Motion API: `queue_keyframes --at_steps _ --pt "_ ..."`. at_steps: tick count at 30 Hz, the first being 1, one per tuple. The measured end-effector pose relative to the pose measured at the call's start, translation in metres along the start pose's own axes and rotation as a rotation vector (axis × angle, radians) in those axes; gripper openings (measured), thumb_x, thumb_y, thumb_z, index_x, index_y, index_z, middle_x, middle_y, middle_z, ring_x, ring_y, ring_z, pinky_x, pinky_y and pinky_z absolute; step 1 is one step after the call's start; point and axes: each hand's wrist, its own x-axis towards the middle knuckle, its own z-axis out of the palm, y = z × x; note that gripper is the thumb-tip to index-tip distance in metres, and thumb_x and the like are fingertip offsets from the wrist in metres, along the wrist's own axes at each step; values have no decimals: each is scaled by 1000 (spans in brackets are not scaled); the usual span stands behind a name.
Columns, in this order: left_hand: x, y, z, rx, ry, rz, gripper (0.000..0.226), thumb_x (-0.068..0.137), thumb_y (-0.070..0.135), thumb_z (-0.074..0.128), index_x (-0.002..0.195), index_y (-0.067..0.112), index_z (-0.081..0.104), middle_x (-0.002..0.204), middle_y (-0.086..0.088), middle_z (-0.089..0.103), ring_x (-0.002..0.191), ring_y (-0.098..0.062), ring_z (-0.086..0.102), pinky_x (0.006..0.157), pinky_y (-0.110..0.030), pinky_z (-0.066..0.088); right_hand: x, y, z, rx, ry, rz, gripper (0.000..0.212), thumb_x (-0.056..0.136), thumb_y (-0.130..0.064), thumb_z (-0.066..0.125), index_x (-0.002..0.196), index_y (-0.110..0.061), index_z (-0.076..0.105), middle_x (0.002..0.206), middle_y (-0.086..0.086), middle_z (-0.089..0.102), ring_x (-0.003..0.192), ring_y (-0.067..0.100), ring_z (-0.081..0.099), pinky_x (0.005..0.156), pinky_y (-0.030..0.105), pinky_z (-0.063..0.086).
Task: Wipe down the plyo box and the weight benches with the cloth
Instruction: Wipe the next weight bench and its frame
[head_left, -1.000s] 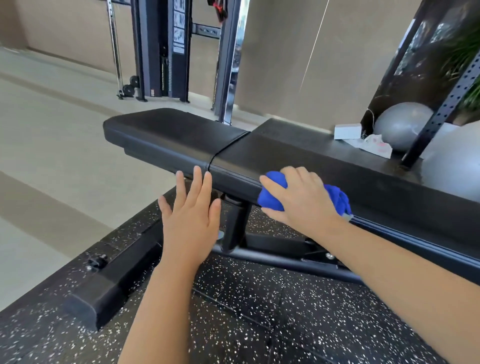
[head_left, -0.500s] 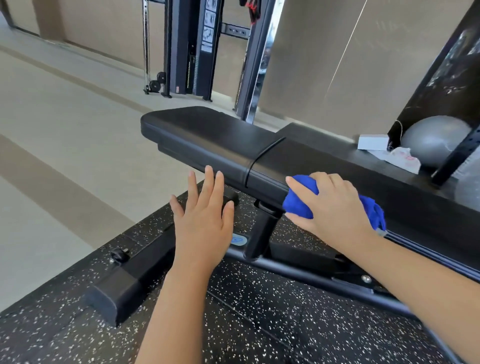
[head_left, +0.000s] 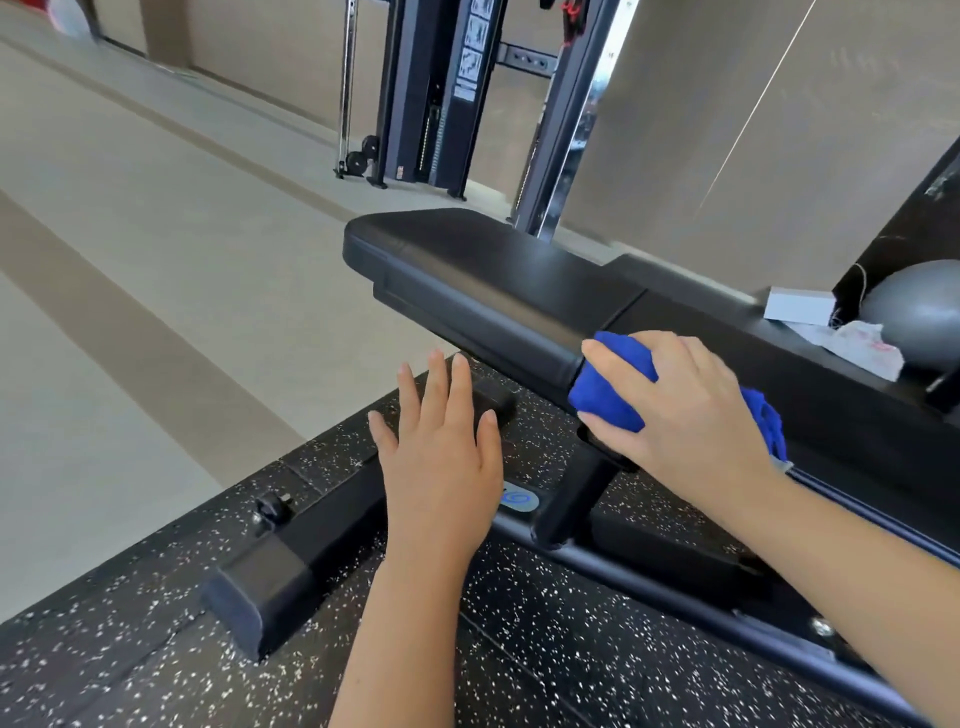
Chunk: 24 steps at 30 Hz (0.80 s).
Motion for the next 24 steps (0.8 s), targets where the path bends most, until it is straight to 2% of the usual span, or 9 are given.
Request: queue_keyframes --at_steps 3,5,8,11,15,21,22,24 --pt "8 -7 5 -39 14 -60 59 93 43 10 149 23 4 156 5 -3 142 -20 -9 111 -49 2 20 -13 9 17 11 -38 50 79 -47 51 122 -22 50 97 15 60 77 34 56 66 39 48" --pt "11 -6 9 -71 42 -49 69 85 48 3 149 22 7 156 4 0 142 -21 -7 110 -51 5 42 -27 23 -9 -2 -97 52 75 -46 61 119 -19 57 93 16 60 73 33 55 61 37 47" --pt "15 -4 13 -98 62 -12 79 76 52 -5 149 22 9 156 5 1 143 -21 -6 111 -51 5 75 -46 41 -75 -88 -50 58 63 -48 76 111 -17 65 83 14 58 66 31 53 55 35 43" --pt "18 -11 11 -88 48 -44 72 82 51 -2 149 24 4 156 8 -3 142 -19 -9 111 -49 2 74 -44 44 -65 -93 -78 59 64 -47 75 114 -17 64 88 15 59 69 32 53 57 37 44" --pt "21 -29 3 -73 4 -115 55 98 40 17 148 27 -3 155 10 -10 141 -15 -15 112 -45 -2 49 -28 32 -69 -78 -174 61 63 -42 72 119 -17 62 104 21 60 75 37 56 62 42 49" --pt "32 -43 -9 -119 38 -167 56 98 39 19 147 27 -5 154 13 -12 140 -13 -19 112 -44 -4 111 -63 63 -73 -183 -51 61 60 -48 79 111 -17 66 81 14 56 64 31 52 55 35 44" --pt "34 -44 -11 -124 48 -166 55 98 41 16 147 28 -5 153 14 -13 140 -13 -19 112 -44 -5 130 -76 68 -69 -193 -42 61 63 -49 77 114 -18 64 84 14 56 67 31 53 57 35 44" --pt "37 -47 -14 -135 78 -176 59 92 46 7 147 28 -5 151 16 -15 140 -12 -19 112 -43 -5 165 -98 78 -67 -281 -31 61 79 -51 63 131 -22 49 103 13 53 87 31 52 69 38 43"
